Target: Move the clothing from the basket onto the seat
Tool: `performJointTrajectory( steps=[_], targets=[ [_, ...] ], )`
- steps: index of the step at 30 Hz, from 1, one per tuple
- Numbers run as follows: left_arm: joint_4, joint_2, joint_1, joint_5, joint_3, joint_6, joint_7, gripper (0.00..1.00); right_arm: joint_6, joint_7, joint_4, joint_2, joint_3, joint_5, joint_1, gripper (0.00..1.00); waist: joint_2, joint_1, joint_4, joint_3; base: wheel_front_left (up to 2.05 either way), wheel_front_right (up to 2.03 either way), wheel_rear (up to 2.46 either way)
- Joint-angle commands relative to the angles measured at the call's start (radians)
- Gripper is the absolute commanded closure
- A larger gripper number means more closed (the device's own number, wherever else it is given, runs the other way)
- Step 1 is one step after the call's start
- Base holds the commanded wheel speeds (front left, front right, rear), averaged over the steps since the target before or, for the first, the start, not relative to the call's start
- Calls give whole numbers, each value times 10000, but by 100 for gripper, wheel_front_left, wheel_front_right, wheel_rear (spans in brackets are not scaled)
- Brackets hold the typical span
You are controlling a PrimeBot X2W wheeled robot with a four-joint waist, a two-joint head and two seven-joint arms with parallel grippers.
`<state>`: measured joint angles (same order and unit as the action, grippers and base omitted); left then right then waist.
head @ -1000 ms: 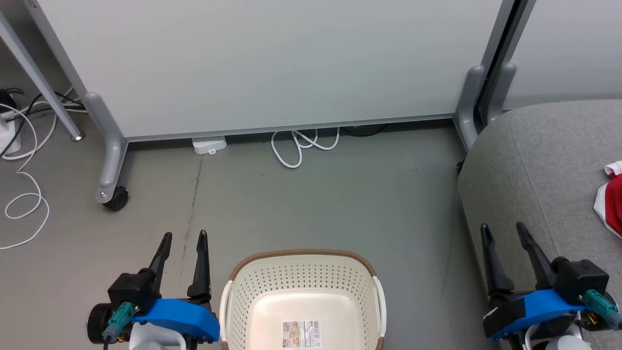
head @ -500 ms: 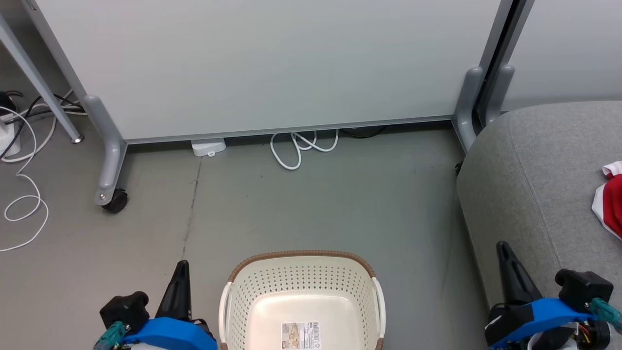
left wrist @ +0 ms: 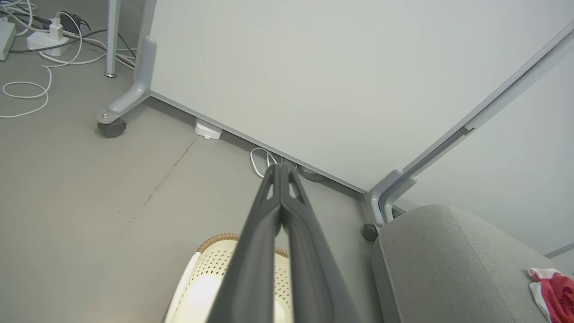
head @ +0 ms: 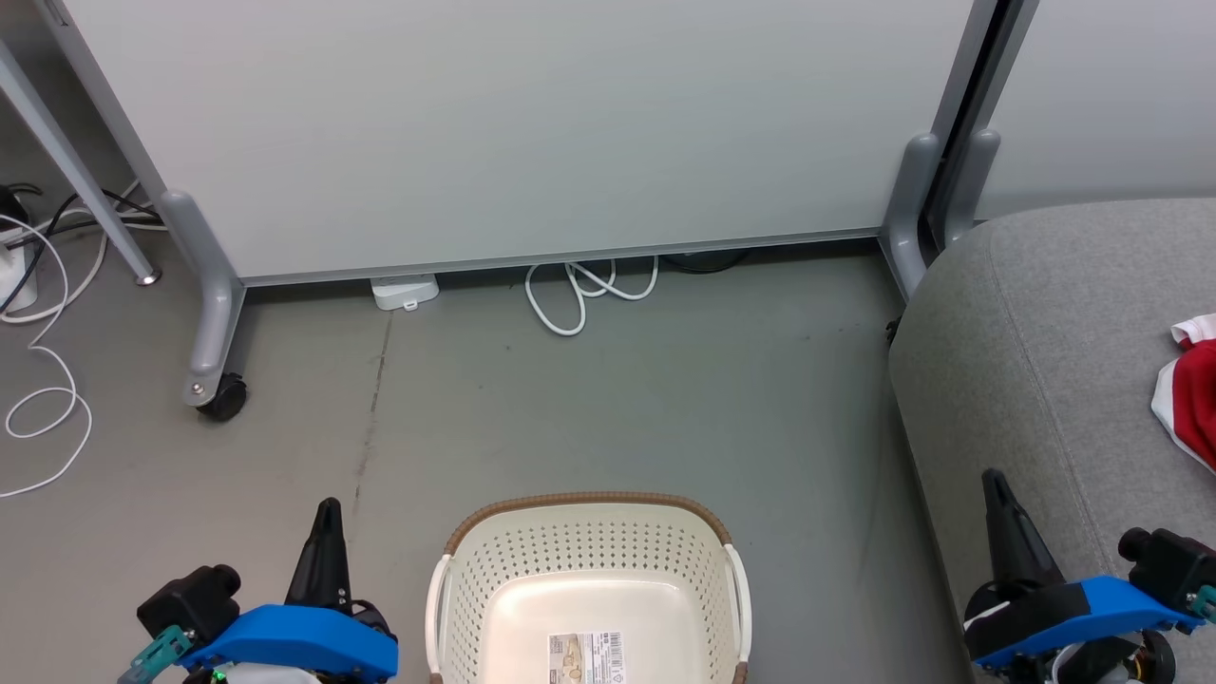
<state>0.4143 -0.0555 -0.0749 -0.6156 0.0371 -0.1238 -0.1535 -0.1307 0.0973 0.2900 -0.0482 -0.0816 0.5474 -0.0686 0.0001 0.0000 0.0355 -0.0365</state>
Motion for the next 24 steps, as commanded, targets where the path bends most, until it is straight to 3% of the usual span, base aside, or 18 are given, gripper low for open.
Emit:
performJointTrajectory(
  steps=[1, 24],
  targets=[
    [-237, -10, -264, -386, -127, 19, 93, 100, 0, -92, -182, -23, -41, 414, -213, 100, -1, 0, -5, 5, 0, 0, 0],
    [-801, 4, -315, -3309, -551, 98, 880, 100, -1, -706, -253, -26, -132, 3537, -348, 100, -1, 0, -81, 85, 0, 0, 0]
  ],
)
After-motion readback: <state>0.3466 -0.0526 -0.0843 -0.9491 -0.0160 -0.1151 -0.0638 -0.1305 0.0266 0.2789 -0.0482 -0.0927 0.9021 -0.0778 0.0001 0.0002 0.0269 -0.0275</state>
